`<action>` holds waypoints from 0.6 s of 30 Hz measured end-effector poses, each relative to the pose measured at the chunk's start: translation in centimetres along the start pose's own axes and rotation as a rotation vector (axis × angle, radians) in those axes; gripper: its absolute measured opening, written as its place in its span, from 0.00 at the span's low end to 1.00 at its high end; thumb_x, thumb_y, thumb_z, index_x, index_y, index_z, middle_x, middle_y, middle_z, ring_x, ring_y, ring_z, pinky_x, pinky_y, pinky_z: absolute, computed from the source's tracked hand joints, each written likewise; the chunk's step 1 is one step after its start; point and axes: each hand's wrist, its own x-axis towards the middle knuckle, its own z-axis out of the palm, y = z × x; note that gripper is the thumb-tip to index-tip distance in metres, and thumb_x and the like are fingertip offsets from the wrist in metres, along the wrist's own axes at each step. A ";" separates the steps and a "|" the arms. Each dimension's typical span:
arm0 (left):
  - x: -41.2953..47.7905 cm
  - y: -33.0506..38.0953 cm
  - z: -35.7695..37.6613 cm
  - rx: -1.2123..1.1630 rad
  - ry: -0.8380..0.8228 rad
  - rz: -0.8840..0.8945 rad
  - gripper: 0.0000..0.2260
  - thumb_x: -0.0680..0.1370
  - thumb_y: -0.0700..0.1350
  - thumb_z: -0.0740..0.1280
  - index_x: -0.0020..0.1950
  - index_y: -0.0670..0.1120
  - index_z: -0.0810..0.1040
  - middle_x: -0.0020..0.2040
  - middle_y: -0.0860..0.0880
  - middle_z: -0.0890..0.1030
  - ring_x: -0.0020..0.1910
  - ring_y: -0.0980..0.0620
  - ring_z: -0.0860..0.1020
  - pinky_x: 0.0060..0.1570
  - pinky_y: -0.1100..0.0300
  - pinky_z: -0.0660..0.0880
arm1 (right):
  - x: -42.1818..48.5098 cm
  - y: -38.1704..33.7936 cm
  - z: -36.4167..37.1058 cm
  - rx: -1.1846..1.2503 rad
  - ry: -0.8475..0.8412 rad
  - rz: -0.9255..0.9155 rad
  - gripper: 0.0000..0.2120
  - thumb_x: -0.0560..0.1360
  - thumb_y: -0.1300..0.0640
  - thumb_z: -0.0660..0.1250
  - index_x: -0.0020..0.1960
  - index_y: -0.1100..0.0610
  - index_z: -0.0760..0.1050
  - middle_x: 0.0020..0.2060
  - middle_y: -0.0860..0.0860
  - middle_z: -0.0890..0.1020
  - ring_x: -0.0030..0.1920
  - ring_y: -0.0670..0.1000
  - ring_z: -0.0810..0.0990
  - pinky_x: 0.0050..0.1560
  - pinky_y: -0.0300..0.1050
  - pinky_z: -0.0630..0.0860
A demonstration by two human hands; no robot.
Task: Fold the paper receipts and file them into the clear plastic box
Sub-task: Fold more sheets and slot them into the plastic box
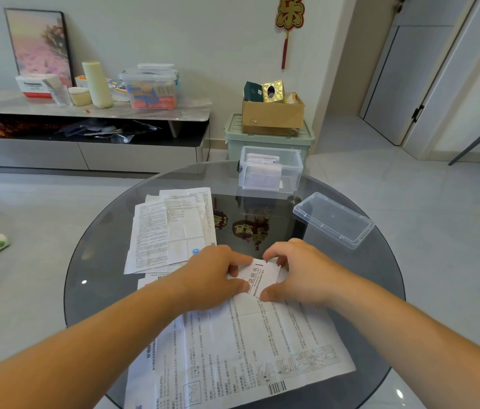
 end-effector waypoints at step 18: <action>-0.9 -0.5 0.1 -0.062 0.043 0.069 0.22 0.76 0.53 0.73 0.69 0.65 0.72 0.53 0.59 0.73 0.53 0.58 0.73 0.57 0.64 0.73 | 0.4 -0.2 -0.1 0.262 0.064 0.015 0.12 0.72 0.54 0.78 0.50 0.45 0.77 0.43 0.47 0.80 0.43 0.48 0.80 0.40 0.40 0.76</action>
